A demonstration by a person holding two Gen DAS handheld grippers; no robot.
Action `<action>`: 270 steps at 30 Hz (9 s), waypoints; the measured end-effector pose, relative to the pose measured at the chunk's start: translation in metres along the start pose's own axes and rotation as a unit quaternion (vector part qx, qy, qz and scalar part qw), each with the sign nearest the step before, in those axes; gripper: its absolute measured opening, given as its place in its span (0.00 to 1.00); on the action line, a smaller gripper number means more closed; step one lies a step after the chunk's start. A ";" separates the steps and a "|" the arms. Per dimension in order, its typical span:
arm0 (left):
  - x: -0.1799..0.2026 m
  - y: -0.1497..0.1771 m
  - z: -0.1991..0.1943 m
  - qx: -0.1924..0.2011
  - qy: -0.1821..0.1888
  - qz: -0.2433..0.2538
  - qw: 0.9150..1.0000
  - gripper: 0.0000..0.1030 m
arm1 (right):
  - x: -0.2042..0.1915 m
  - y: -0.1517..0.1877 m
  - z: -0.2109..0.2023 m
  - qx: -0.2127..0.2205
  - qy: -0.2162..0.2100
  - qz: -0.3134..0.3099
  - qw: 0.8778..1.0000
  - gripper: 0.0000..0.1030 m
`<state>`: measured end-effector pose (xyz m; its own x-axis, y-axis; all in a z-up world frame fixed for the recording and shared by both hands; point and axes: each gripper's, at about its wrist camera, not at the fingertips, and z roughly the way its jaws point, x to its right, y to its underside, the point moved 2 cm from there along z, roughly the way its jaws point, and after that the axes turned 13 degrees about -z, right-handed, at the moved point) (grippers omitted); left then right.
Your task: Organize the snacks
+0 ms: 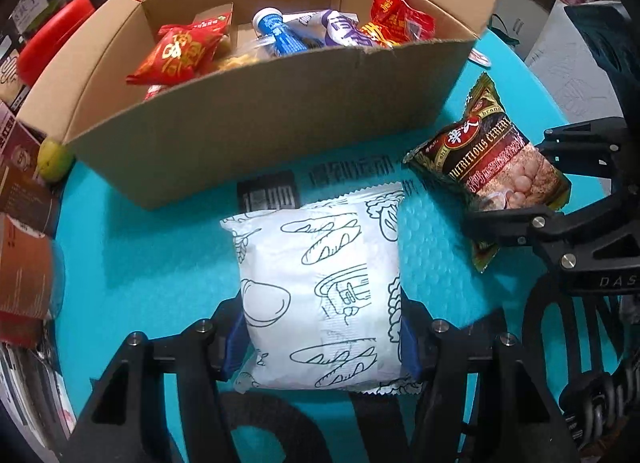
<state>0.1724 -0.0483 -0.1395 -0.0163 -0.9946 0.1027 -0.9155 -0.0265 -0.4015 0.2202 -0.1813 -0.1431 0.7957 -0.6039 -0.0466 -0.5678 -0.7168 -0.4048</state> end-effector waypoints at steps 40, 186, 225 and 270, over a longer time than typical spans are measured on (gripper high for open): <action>0.008 0.075 -0.018 -0.029 0.019 0.059 0.998 0.61 | -0.108 0.041 0.009 -0.037 -0.013 0.002 0.999 0.42; -0.014 -0.193 -0.077 0.052 -0.154 0.080 0.984 0.65 | 0.054 -0.150 -0.092 0.045 0.171 0.097 0.979 0.57; -0.039 -0.061 -0.124 0.229 -0.123 -0.038 0.965 0.65 | -0.039 -0.079 -0.099 0.166 0.220 0.091 0.957 0.60; -0.022 0.016 -0.134 0.216 -0.062 -0.063 0.972 0.65 | -0.105 -0.025 -0.103 0.185 0.233 0.113 0.948 0.60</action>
<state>0.1038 -0.0133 -0.0262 0.1581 -0.9846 0.0748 -0.6522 -0.1610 -0.7407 0.1295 -0.1358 -0.0338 0.4344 -0.8775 0.2030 -0.5306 -0.4314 -0.7296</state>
